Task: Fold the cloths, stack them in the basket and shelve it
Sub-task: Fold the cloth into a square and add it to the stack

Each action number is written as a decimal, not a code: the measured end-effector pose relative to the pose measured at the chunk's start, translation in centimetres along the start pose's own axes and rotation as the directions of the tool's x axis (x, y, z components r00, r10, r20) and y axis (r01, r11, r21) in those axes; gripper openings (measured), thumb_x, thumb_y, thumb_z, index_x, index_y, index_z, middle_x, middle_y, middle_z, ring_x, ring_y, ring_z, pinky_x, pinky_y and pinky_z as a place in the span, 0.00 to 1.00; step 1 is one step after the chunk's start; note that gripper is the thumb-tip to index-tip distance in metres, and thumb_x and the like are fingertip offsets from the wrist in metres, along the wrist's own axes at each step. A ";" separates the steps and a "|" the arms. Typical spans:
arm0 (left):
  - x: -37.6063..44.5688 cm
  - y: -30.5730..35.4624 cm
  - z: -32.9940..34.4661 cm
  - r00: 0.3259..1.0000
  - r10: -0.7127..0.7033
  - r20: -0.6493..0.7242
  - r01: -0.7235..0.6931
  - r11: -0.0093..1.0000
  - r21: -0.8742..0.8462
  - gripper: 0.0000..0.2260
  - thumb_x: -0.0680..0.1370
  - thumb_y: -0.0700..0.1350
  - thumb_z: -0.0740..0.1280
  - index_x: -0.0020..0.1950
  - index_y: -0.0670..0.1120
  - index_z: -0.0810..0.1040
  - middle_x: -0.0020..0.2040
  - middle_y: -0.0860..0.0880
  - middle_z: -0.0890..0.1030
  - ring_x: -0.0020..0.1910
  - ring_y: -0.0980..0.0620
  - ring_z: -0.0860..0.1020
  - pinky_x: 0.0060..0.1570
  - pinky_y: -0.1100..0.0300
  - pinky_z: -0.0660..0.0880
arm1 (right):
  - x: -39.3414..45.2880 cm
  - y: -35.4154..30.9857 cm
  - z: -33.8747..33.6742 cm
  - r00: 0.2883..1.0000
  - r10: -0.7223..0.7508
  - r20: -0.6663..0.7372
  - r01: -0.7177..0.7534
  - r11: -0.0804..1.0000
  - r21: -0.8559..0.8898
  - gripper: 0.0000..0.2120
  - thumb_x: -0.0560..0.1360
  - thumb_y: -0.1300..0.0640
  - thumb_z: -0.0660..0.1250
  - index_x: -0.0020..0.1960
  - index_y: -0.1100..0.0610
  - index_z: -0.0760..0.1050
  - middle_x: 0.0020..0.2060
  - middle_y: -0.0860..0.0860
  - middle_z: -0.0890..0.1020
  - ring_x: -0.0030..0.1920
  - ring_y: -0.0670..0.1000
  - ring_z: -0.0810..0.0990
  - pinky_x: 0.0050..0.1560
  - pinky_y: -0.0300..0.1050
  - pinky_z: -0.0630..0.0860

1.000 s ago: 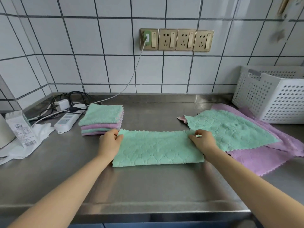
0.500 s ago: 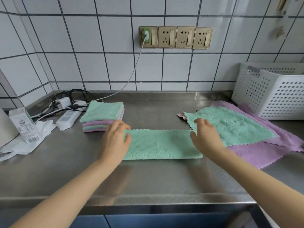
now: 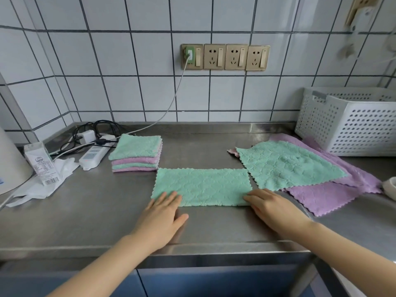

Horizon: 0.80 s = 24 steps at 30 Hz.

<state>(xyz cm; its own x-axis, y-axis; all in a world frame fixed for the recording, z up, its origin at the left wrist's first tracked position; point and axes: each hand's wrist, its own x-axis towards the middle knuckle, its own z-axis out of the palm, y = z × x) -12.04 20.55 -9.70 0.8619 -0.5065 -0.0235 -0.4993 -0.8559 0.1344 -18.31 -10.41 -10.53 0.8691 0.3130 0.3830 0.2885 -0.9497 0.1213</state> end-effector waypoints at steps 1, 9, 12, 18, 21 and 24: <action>0.0 0.3 -0.1 0.998 -0.062 -0.017 0.062 0.998 0.009 0.30 0.80 0.62 0.49 0.78 0.49 0.49 0.79 0.52 0.48 0.77 0.51 0.46 0.75 0.54 0.45 | 0.2 0.0 0.0 1.000 0.014 0.007 -0.014 0.999 -0.038 0.16 0.63 0.65 0.77 0.49 0.57 0.81 0.44 0.52 0.82 0.40 0.54 0.82 0.39 0.45 0.81; 0.1 5.8 0.1 0.978 0.175 -0.112 -0.196 0.957 -0.213 0.29 0.80 0.55 0.59 0.78 0.53 0.52 0.78 0.54 0.53 0.77 0.54 0.49 0.74 0.59 0.47 | 0.7 -5.9 -5.0 0.993 -0.037 -0.109 0.041 0.998 0.038 0.05 0.71 0.57 0.61 0.37 0.54 0.73 0.33 0.48 0.76 0.36 0.53 0.75 0.37 0.47 0.74; 0.6 6.0 0.7 0.961 0.239 -0.139 -0.269 0.923 -0.273 0.26 0.79 0.45 0.61 0.76 0.53 0.59 0.77 0.55 0.58 0.76 0.55 0.53 0.73 0.65 0.49 | -0.5 -8.4 -7.7 0.988 -0.147 -0.054 0.154 0.974 0.166 0.08 0.75 0.55 0.62 0.38 0.54 0.72 0.33 0.47 0.74 0.36 0.51 0.73 0.39 0.44 0.71; -0.5 3.9 0.3 0.935 0.330 -0.129 -0.344 0.758 -0.554 0.28 0.76 0.29 0.61 0.70 0.54 0.71 0.70 0.60 0.68 0.72 0.65 0.61 0.74 0.63 0.54 | -2.1 -2.6 -6.0 0.977 0.212 0.016 -0.203 0.908 0.366 0.11 0.79 0.56 0.57 0.57 0.55 0.76 0.51 0.48 0.80 0.52 0.48 0.78 0.51 0.46 0.77; -1.8 2.5 -0.5 0.929 0.349 -0.119 -0.321 0.607 -0.727 0.25 0.77 0.32 0.65 0.65 0.60 0.75 0.62 0.64 0.77 0.63 0.63 0.74 0.65 0.61 0.70 | -3.1 -1.6 -3.6 0.948 0.242 0.207 -0.295 0.912 0.285 0.23 0.78 0.50 0.61 0.72 0.48 0.61 0.66 0.43 0.70 0.65 0.44 0.70 0.65 0.40 0.69; -2.3 1.3 -0.8 0.918 0.389 -0.070 -0.303 0.578 -0.757 0.30 0.73 0.29 0.69 0.66 0.58 0.75 0.60 0.64 0.78 0.60 0.61 0.77 0.58 0.64 0.75 | -2.6 -4.2 -3.2 0.972 0.059 0.226 -0.160 0.876 0.456 0.31 0.74 0.51 0.61 0.75 0.46 0.54 0.70 0.41 0.63 0.69 0.40 0.63 0.70 0.36 0.61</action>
<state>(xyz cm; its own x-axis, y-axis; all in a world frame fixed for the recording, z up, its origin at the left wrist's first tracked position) -14.61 20.66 -8.65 0.6035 -0.7910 0.1005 -0.4832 -0.2626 0.8352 -23.04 -7.24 -9.09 0.9531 0.2490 0.1722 0.2970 -0.8792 -0.3725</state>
